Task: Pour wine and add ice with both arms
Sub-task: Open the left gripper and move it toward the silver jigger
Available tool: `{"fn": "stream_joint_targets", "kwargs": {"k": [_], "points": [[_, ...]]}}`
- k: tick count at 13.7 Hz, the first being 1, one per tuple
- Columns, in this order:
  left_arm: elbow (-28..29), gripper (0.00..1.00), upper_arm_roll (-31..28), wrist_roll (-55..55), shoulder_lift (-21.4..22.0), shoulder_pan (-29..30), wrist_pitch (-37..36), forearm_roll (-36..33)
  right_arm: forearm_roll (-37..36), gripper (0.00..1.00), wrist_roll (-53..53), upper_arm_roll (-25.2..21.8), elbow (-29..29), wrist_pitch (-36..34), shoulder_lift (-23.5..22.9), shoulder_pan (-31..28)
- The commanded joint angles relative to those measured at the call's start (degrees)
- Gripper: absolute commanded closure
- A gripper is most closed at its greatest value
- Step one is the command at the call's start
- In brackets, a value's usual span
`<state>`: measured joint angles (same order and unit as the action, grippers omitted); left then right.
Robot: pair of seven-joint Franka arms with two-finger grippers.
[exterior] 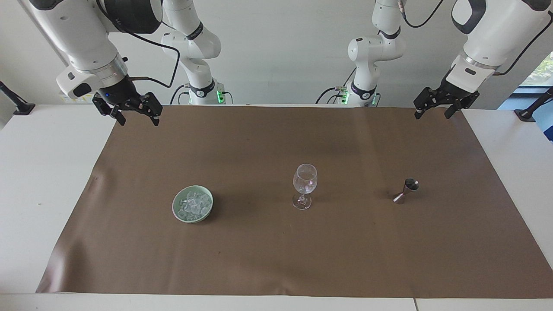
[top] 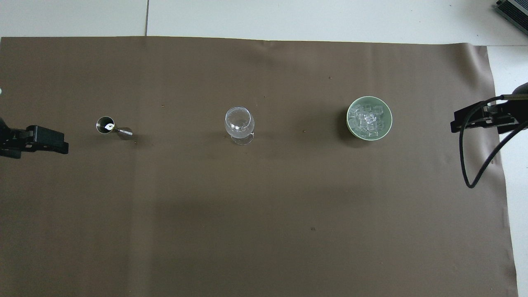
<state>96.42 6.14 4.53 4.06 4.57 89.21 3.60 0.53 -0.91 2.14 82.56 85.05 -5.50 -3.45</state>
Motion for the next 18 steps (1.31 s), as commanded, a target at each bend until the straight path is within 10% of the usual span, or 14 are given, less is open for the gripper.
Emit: {"fn": "stream_joint_targets", "kwargs": {"k": [1, 10, 18], "points": [[1.06, 0.0, 0.19, 3.02, -1.68, 2.71, 0.44, 1.41, 1.14, 0.0, 1.0, -0.56, 1.29, 0.91, 0.84, 0.02], [6.85, 0.0, 0.19, 18.99, -4.85, 15.46, -1.49, 15.98, 1.14, 0.0, 1.0, -0.56, 1.29, 0.91, 0.84, 0.02], [6.94, 0.0, 0.19, 27.98, -16.45, 22.93, -1.32, 30.4, 1.14, 0.0, 1.0, -0.56, 1.29, 0.91, 0.84, 0.02]]}}
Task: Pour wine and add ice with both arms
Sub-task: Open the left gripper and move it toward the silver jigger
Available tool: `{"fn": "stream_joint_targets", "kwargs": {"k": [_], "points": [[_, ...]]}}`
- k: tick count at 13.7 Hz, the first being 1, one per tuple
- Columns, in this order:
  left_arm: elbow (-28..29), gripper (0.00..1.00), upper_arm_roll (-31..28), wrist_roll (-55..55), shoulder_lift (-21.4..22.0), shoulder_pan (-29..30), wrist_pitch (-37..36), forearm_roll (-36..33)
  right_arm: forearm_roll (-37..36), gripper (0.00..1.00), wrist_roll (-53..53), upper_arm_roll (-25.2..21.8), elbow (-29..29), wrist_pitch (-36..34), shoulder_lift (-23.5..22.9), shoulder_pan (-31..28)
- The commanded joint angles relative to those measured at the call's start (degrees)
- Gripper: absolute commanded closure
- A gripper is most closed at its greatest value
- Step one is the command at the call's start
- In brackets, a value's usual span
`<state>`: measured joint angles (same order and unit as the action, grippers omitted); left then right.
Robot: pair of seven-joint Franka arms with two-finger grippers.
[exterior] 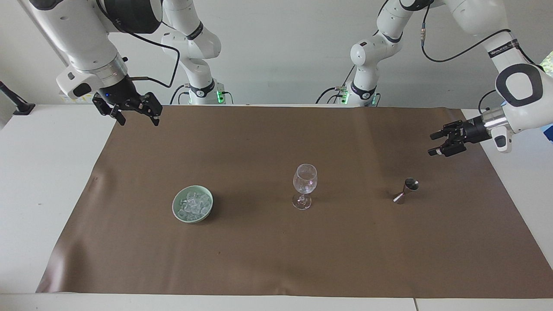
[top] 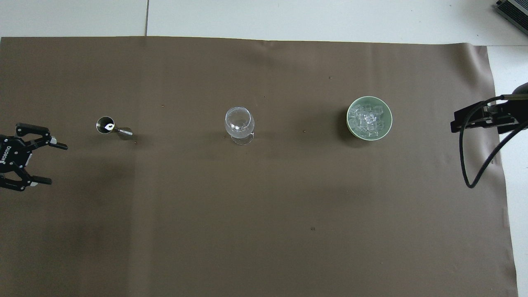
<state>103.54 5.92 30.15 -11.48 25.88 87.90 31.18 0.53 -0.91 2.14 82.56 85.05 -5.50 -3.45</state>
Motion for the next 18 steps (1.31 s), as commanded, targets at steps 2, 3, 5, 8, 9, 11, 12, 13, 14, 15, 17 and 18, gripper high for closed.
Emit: {"fn": "stream_joint_targets", "kwargs": {"k": [2, 3, 5, 8, 9, 11, 12, 13, 14, 15, 17, 18], "points": [[0.25, 0.0, 0.41, 5.86, -2.4, 2.51, 1.64, 4.58, 1.14, 0.0, 1.0, -0.56, 1.29, 0.91, 0.84, 0.02], [1.22, 0.0, 0.41, 8.4, -2.32, 2.51, 3.22, 6.07, 1.14, 0.0, 1.0, -0.56, 1.29, 0.91, 0.84, 0.02], [2.71, 0.0, 0.41, 11.59, -2.32, 2.6, 5.69, 8.1, 1.14, 0.0, 1.0, -0.56, 1.29, 0.91, 0.84, 0.02], [4.56, 0.0, 0.41, 14.05, -2.23, 2.6, 7.89, 10.56, 1.14, 0.0, 1.0, -0.56, 1.29, 0.91, 0.84, 0.02], [4.57, 0.0, 0.41, 14.49, -3.1, 2.78, 7.2, 11.61, 1.14, 0.0, 1.0, -0.56, 1.29, 0.91, 0.84, 0.02], [4.57, 0.0, 0.41, 14.76, -6.79, 3.83, 7.98, 14.24, 1.14, 0.0, 1.0, -0.56, 1.29, 0.91, 0.84, 0.02], [4.57, 0.0, 0.41, 15.02, -7.58, 3.83, 7.64, 16.17, 1.14, 0.0, 1.0, -0.56, 1.29, 0.91, 0.84, 0.02], [4.57, 0.0, 0.41, 15.02, -9.16, 4.09, 7.37, 18.1, 1.14, 0.0, 1.0, -0.56, 1.29, 0.91, 0.84, 0.02], [4.65, 0.0, 0.41, 15.02, -10.04, 4.1, 7.98, 18.99, 1.14, 0.0, 1.0, -0.56, 1.29, 0.91, 0.84, 0.02], [4.65, 0.0, 0.41, 15.02, -10.4, 4.18, 7.98, 19.78, 1.14, 0.0, 1.0, -0.56, 1.29, 0.91, 0.84, 0.02], [4.65, 0.0, 0.41, 15.02, -12.59, 4.27, 9.12, 22.33, 1.14, 0.0, 1.0, -0.56, 1.29, 0.91, 0.84, 0.02], [4.91, 0.0, 0.41, 15.2, -13.04, 4.01, 9.91, 24.34, 1.14, 0.0, 1.0, -0.56, 1.29, 0.91, 0.84, 0.02]]}}
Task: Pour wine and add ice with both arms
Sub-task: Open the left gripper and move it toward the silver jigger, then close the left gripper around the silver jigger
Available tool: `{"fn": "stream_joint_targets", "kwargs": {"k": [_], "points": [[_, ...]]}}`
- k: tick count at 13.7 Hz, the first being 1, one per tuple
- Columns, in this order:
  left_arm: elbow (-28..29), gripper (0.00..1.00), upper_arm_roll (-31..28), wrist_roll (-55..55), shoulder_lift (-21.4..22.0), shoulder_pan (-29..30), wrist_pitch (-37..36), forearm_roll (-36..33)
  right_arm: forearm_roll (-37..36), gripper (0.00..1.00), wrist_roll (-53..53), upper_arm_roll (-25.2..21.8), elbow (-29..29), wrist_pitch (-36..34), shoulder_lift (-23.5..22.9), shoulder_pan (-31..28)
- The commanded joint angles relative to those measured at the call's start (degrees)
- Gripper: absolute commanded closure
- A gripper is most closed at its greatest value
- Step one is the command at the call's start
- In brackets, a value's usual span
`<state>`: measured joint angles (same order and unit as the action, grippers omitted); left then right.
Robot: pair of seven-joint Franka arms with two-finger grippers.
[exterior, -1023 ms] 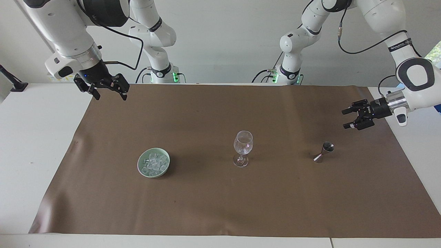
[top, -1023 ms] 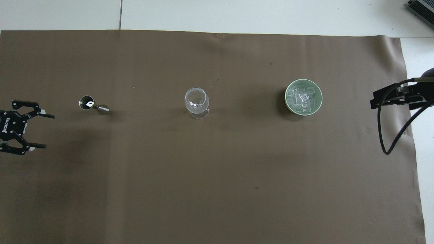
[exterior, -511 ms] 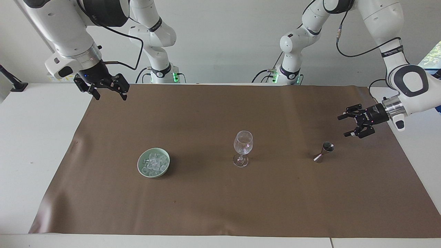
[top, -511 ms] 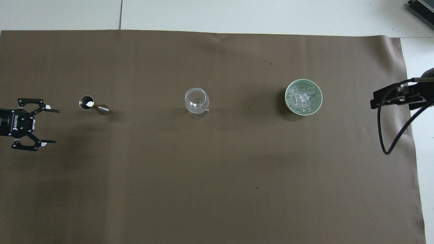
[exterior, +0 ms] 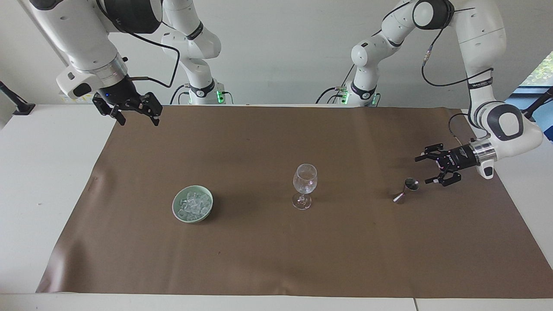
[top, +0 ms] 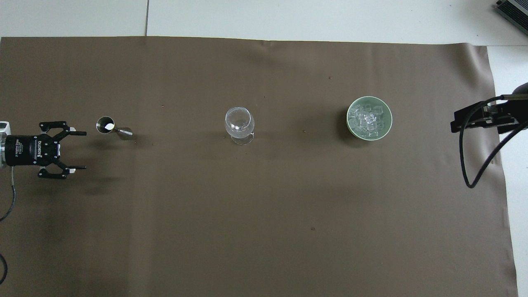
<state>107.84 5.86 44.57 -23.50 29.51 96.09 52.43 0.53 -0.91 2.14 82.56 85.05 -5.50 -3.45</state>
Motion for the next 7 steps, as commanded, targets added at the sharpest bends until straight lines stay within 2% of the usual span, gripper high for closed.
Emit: {"fn": "stream_joint_targets", "kwargs": {"k": [1, 7], "points": [[1.4, 0.0, 0.47, 1.83, -1.03, 0.11, 2.69, 4.94, 1.14, 0.0, 1.0, -0.56, 1.29, 0.91, 0.84, 0.02], [3.77, 0.0, 0.65, 1.93, -2.34, -2.78, 8.93, 13.12, 1.14, 0.0, 1.0, -0.56, 1.29, 0.91, 0.84, 0.02]]}}
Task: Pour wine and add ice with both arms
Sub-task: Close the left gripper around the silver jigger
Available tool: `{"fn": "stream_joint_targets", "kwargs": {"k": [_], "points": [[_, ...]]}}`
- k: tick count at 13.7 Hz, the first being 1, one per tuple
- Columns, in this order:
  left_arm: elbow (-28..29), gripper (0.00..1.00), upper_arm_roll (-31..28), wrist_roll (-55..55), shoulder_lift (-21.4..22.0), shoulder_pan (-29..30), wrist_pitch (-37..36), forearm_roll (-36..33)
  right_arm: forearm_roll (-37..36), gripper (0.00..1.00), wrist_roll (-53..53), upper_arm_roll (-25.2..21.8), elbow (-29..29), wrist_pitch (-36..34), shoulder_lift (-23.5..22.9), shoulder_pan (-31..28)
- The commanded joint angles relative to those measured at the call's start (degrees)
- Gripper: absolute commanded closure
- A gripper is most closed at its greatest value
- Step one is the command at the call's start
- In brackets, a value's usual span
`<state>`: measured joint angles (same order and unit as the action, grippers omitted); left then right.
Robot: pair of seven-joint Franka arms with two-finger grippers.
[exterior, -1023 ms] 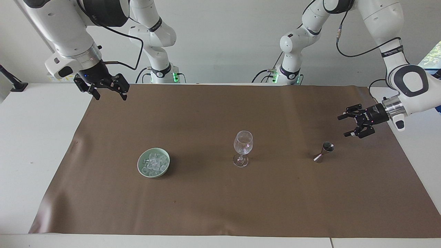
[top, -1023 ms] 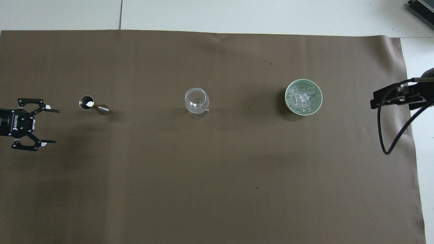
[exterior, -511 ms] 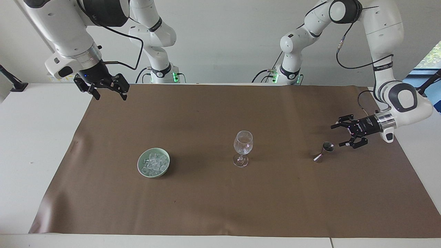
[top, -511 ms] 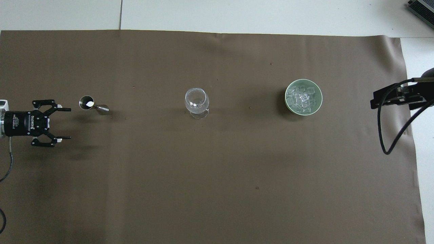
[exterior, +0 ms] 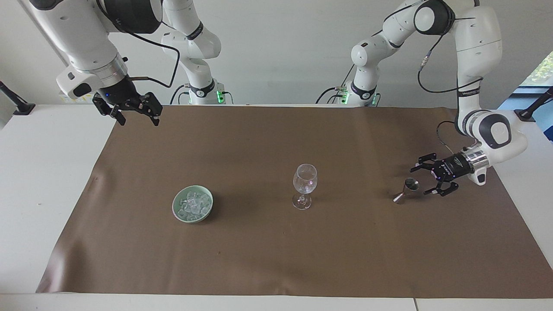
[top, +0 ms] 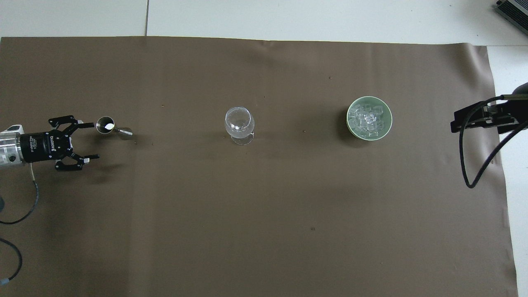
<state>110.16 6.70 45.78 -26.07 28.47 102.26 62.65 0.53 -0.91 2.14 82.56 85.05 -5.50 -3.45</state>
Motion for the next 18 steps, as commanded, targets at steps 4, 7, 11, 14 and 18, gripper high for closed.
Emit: {"fn": "stream_joint_targets", "kwargs": {"k": [4, 7, 11, 14, 18], "points": [[1.63, 0.0, -0.2, 0.63, 0.23, -3.86, 3.91, 5.91, 1.14, 0.0, 1.0, -0.56, 1.29, 0.91, 0.84, 0.02], [2.51, 0.0, -0.2, 0.45, 0.23, -4.57, 6.1, 6.44, 1.14, 0.0, 1.0, -0.56, 1.29, 0.91, 0.84, 0.02], [3.74, 0.0, -0.11, 0.28, 0.4, -5.36, 6.98, 8.1, 1.14, 0.0, 1.0, -0.56, 1.29, 0.91, 0.84, 0.02], [4.01, 0.0, -0.11, 0.36, 0.49, -5.36, 7.07, 8.37, 1.14, 0.0, 1.0, -0.56, 1.29, 0.91, 0.84, 0.02], [4.01, 0.0, 0.07, 0.36, 0.49, -5.53, 6.9, 8.46, 1.14, 0.0, 1.0, -0.56, 1.29, 0.91, 0.84, 0.02]]}}
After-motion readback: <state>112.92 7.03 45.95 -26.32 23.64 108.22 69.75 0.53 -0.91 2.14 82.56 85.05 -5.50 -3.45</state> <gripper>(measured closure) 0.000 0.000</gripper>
